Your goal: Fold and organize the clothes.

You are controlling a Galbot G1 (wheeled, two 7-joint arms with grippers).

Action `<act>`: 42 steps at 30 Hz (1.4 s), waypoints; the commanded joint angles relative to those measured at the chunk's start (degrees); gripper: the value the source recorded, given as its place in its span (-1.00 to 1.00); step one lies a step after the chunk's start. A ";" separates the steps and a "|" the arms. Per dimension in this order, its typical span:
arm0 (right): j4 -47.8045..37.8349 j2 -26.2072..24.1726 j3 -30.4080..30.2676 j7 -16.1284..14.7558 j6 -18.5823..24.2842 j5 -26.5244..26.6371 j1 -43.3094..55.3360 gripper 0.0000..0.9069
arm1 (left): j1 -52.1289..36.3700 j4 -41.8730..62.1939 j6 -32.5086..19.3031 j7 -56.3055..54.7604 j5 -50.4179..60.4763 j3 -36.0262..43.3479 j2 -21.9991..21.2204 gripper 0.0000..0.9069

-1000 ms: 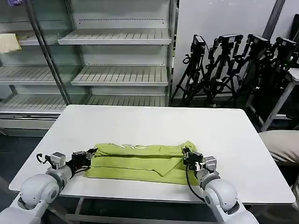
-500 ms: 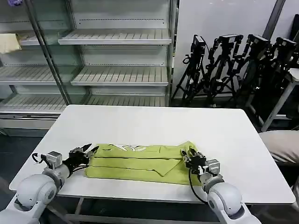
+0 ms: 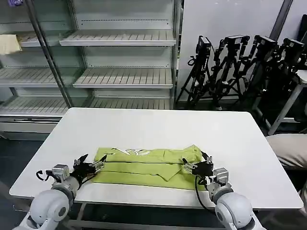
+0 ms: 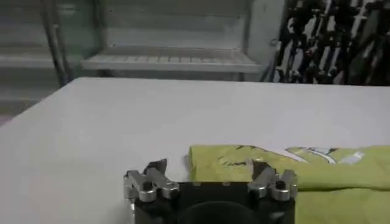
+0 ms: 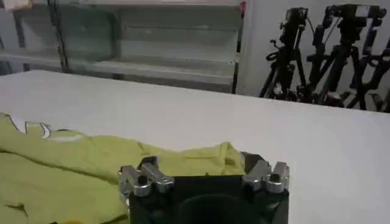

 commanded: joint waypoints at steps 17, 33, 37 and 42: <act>-0.37 -0.27 0.54 -0.82 1.32 -1.83 -1.51 1.00 | -1.58 1.28 -0.66 -11.44 -5.03 5.62 -3.59 -0.96; 0.88 -0.51 0.42 -0.65 1.30 -3.05 -2.34 1.00 | -2.56 1.13 -0.69 -10.21 -1.28 6.54 -4.09 -0.98; 1.69 -1.01 0.94 -0.61 1.27 -3.00 -2.44 1.00 | -2.74 1.29 -0.67 -8.59 2.97 6.23 -3.59 -1.00; 2.31 -1.35 1.21 -0.56 1.31 -2.96 -2.66 1.00 | -0.91 0.87 0.04 -3.67 11.34 0.36 0.77 -1.00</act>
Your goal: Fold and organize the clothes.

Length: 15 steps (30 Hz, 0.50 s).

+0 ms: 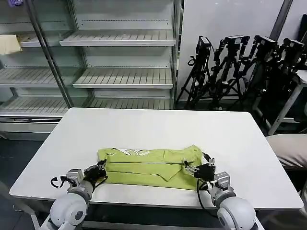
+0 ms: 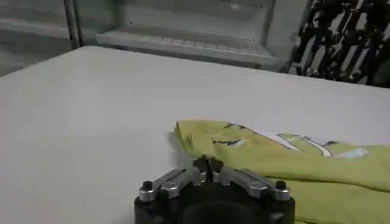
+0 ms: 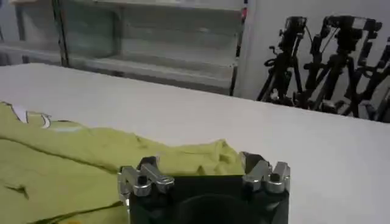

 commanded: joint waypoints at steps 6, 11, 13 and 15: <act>1.00 0.04 0.24 0.05 0.04 -0.03 -0.05 1.00 | 4.14 -0.57 1.70 11.57 11.37 -17.70 13.88 -1.00; 0.78 0.84 0.01 -0.13 0.19 -0.08 -0.06 1.00 | 7.48 1.62 2.30 19.32 21.95 -26.48 17.76 -1.00; 0.77 0.80 0.00 -0.18 0.26 -0.10 -0.06 1.00 | 8.68 1.65 2.44 21.83 25.00 -28.32 18.80 -1.00; 0.83 0.68 0.06 -0.46 0.29 0.04 0.06 1.00 | 9.05 0.73 2.42 22.66 25.92 -27.98 18.85 -1.00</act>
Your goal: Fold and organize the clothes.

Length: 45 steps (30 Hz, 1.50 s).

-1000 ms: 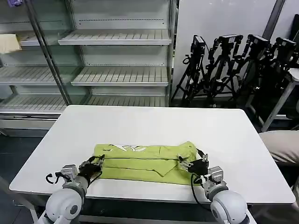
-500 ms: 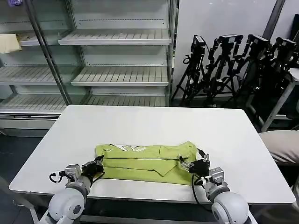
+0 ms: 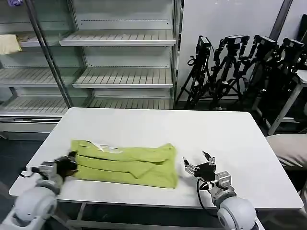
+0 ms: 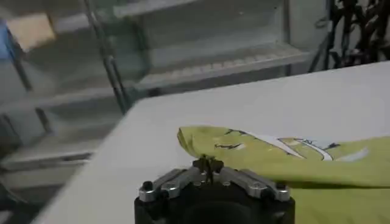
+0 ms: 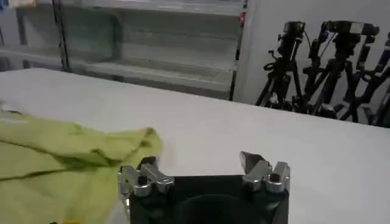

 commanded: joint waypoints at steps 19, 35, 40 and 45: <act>-0.45 0.39 0.18 -0.27 -0.72 0.33 1.40 1.00 | -4.85 -15.29 1.12 3.38 9.96 19.44 -5.48 -0.98; 2.66 -0.34 4.53 -0.79 -0.10 -0.77 -0.29 1.00 | -13.21 -8.93 1.27 -0.95 2.42 31.13 -9.21 -0.98; 4.11 -0.78 6.66 -0.82 -0.21 -0.13 -0.68 1.00 | -14.15 -7.30 1.29 -1.58 0.99 31.98 -9.85 -0.98; 5.71 -1.32 7.61 -0.76 -0.51 0.78 -0.84 1.00 | -14.91 -7.40 1.36 -2.22 -5.46 32.32 -8.63 -0.98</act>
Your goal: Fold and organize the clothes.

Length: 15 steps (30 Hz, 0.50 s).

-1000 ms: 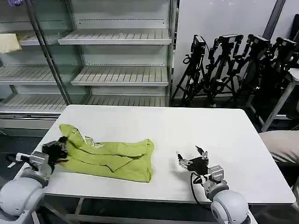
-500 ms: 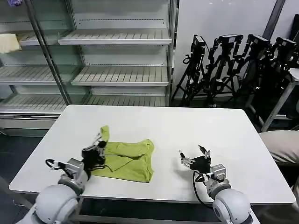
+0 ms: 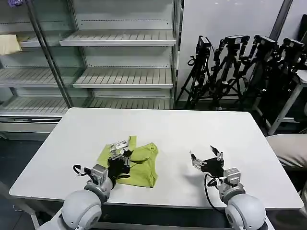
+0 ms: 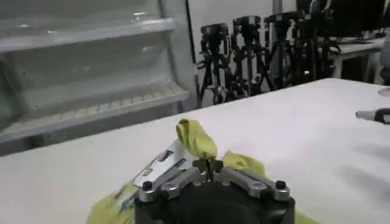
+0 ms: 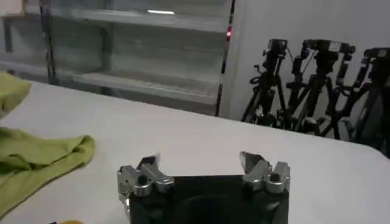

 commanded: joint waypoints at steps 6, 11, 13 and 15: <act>2.44 -0.28 2.70 -0.13 -0.04 0.66 -0.40 1.00 | -4.42 2.17 0.04 -1.75 -10.21 4.57 0.12 -0.98; 2.24 0.02 2.11 -0.09 -0.09 0.55 -0.25 1.00 | -4.81 2.85 0.01 -1.90 -10.22 4.47 0.32 -0.98; 2.07 0.09 1.88 -0.06 -0.12 0.50 -0.10 1.00 | -4.95 2.85 0.00 -2.02 -10.41 4.46 0.14 -0.98; 1.97 0.09 1.75 -0.08 -0.12 0.46 -0.02 1.00 | -5.23 2.87 0.00 -2.34 -10.75 4.64 -0.13 -0.98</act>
